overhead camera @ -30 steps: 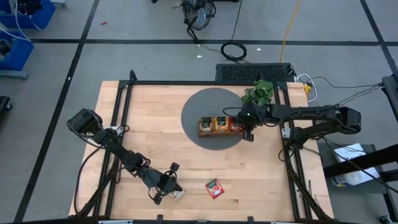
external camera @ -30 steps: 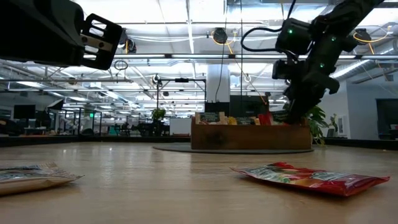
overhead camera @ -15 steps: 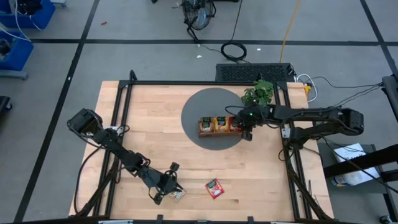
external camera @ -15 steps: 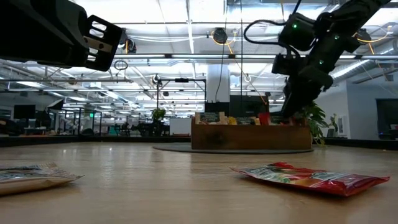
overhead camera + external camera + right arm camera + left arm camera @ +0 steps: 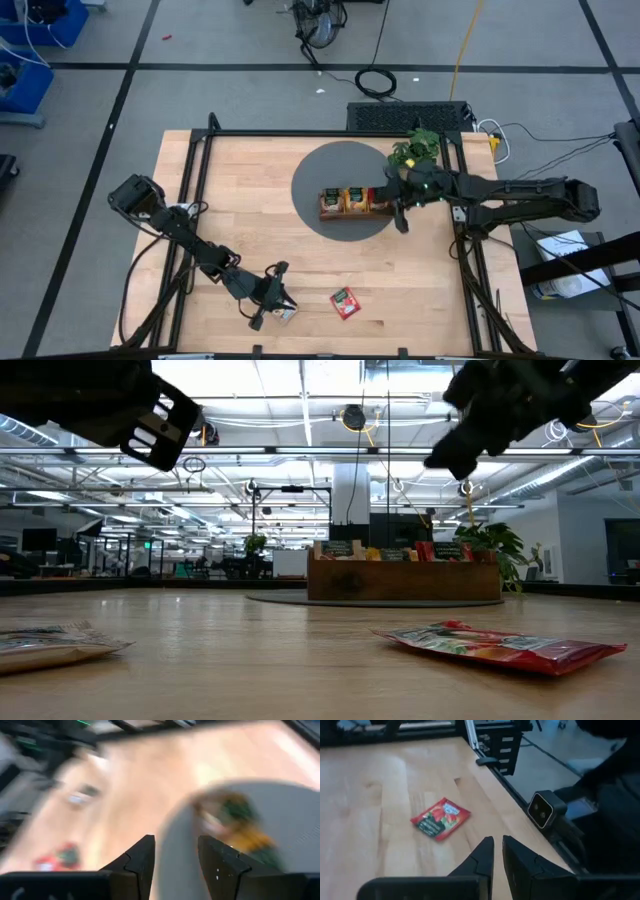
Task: Pick & Place Tea
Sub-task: Put the brown tea packet into the left section of the wooden organizer
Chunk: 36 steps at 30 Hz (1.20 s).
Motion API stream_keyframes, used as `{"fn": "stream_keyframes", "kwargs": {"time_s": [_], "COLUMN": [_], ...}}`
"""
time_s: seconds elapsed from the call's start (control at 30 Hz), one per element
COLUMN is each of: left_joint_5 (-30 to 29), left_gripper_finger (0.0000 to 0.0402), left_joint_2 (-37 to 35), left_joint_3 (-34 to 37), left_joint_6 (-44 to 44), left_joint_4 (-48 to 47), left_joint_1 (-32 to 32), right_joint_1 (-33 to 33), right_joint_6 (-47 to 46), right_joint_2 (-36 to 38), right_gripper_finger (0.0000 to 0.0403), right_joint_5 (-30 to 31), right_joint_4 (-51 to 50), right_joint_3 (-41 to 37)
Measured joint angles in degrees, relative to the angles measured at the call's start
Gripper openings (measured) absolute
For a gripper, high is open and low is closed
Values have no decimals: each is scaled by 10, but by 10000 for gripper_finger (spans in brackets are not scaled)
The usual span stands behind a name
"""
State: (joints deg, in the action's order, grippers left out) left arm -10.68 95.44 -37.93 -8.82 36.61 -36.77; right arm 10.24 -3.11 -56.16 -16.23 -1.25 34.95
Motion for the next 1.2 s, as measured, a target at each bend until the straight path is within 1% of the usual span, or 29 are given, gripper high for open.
{"fn": "stream_keyframes", "kwargs": {"time_s": [0.07,0.1,0.2,0.3,0.37,0.43,0.5,0.57,0.6,0.67,0.8,0.83,0.9,1.0,1.1,1.2], "left_joint_5": [0,0,-10,-38,-64,-89,-111,-130,-136,-140,-154,-159,-164,-153,-148,-146], "left_gripper_finger": [47,47,47,47,47,47,47,47,47,47,47,47,47,46,46,46], "left_joint_2": [0,0,0,0,0,0,0,0,0,0,0,0,0,0,0,0], "left_joint_3": [0,0,0,0,0,-5,-10,-12,-12,-12,-12,-12,-12,-12,-12,-12], "left_joint_6": [-28,-43,-84,-109,-117,-128,-144,-163,-172,-176,-200,-215,-255,-335,-388,-412], "left_joint_4": [-5,-10,-18,-22,-23,-32,-54,-73,-79,-84,-108,-115,-132,-160,-185,-194], "left_joint_1": [-1,-2,-13,-34,-51,-68,-82,-94,-97,-105,-122,-125,-129,-135,-145,-153], "right_joint_1": [-50,-75,-149,-213,-246,-276,-305,-332,-341,-350,-363,-366,-371,-377,-376,-367], "right_joint_6": [-5,-5,-4,-9,-19,-22,4,40,51,66,88,90,97,94,99,104], "right_joint_2": [-10,-19,-52,-103,-142,-179,-221,-259,-280,-302,-352,-365,-394,-437,-475,-499], "right_gripper_finger": [132,129,120,103,81,49,16,8,10,12,2,2,5,5,1,2], "right_joint_5": [-1,8,56,114,148,187,211,243,257,266,267,267,266,265,236,206], "right_joint_4": [74,110,225,344,408,452,480,503,509,501,431,413,408,406,400,404], "right_joint_3": [-25,-39,-82,-116,-119,-116,-104,-94,-79,-48,24,40,74,114,144,163]}}
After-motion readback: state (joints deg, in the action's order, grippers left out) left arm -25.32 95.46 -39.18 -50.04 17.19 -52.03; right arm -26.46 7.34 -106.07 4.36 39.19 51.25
